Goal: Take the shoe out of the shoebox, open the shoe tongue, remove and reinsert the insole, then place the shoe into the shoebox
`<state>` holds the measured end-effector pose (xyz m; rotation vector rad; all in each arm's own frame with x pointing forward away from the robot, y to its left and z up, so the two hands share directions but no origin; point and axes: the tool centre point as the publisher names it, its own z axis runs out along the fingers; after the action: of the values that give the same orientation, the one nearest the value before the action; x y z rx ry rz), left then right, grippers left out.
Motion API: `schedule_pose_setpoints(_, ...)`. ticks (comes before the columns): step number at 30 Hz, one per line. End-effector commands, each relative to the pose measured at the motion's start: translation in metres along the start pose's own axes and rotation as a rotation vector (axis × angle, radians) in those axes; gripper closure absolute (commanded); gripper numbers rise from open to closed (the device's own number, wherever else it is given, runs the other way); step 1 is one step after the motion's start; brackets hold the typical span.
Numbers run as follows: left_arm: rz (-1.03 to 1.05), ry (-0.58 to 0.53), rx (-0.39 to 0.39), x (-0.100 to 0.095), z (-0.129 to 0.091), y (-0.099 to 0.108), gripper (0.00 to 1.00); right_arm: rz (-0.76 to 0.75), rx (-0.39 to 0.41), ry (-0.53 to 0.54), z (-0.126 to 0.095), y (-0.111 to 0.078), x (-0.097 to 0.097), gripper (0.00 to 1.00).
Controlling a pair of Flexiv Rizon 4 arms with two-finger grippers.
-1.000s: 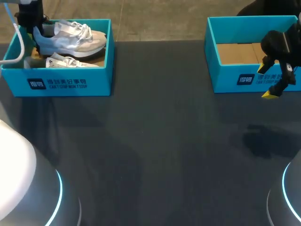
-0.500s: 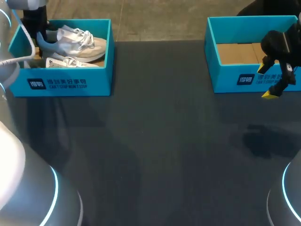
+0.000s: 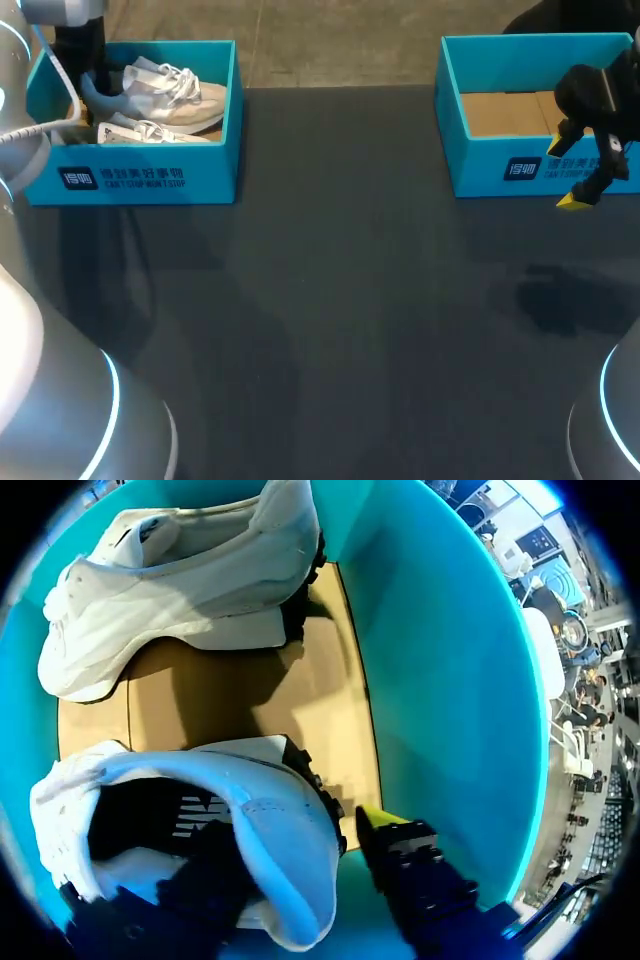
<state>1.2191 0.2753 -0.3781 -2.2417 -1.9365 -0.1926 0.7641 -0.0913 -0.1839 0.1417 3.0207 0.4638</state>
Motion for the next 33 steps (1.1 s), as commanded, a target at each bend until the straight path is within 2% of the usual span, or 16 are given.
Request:
schedule_pose_setpoints(1,0.005,-0.015,0.051,0.003,-0.009,0.006,0.24,0.001,0.003,0.001,0.001,0.0,0.0,0.0)
schedule_pose_setpoints(4,0.008,-0.026,0.039,0.001,-0.02,0.002,0.07,0.001,0.003,0.001,0.001,0.0,0.0,0.0)
schedule_pose_setpoints(6,0.008,-0.039,0.031,-0.001,-0.028,0.0,0.0,0.001,0.003,0.001,0.001,0.0,0.0,0.0)
schedule_pose_setpoints(13,-0.008,-0.059,-0.023,-0.012,-0.055,-0.013,0.0,0.001,0.003,0.001,0.001,0.0,0.0,0.0)
schedule_pose_setpoints(15,-0.009,-0.064,-0.038,-0.015,-0.062,-0.019,0.07,0.001,0.003,0.001,0.001,0.0,0.0,0.0)
schedule_pose_setpoints(19,0.006,-0.082,-0.074,-0.019,-0.076,-0.033,0.01,0.001,0.003,0.001,0.001,0.0,0.0,0.0)
schedule_pose_setpoints(22,0.02,-0.097,-0.098,-0.022,-0.084,-0.047,0.0,0.001,0.003,0.001,0.001,0.0,0.0,0.0)
schedule_pose_setpoints(23,0.023,-0.099,-0.103,-0.023,-0.086,-0.052,0.02,0.001,0.003,0.001,0.001,0.0,0.0,0.0)
schedule_pose_setpoints(24,0.027,-0.105,-0.106,-0.023,-0.089,-0.057,0.11,0.001,0.003,0.001,0.001,0.0,0.0,0.0)
schedule_pose_setpoints(25,0.028,-0.111,-0.112,-0.024,-0.091,-0.062,0.11,0.001,0.003,0.001,0.001,0.0,0.0,0.0)
schedule_pose_setpoints(31,0.054,-0.113,-0.152,-0.026,-0.103,-0.096,0.02,0.001,0.003,0.001,0.001,0.0,0.0,0.0)
schedule_pose_setpoints(33,0.059,-0.116,-0.158,-0.025,-0.104,-0.106,0.04,0.001,0.003,0.001,0.001,0.0,0.0,0.0)
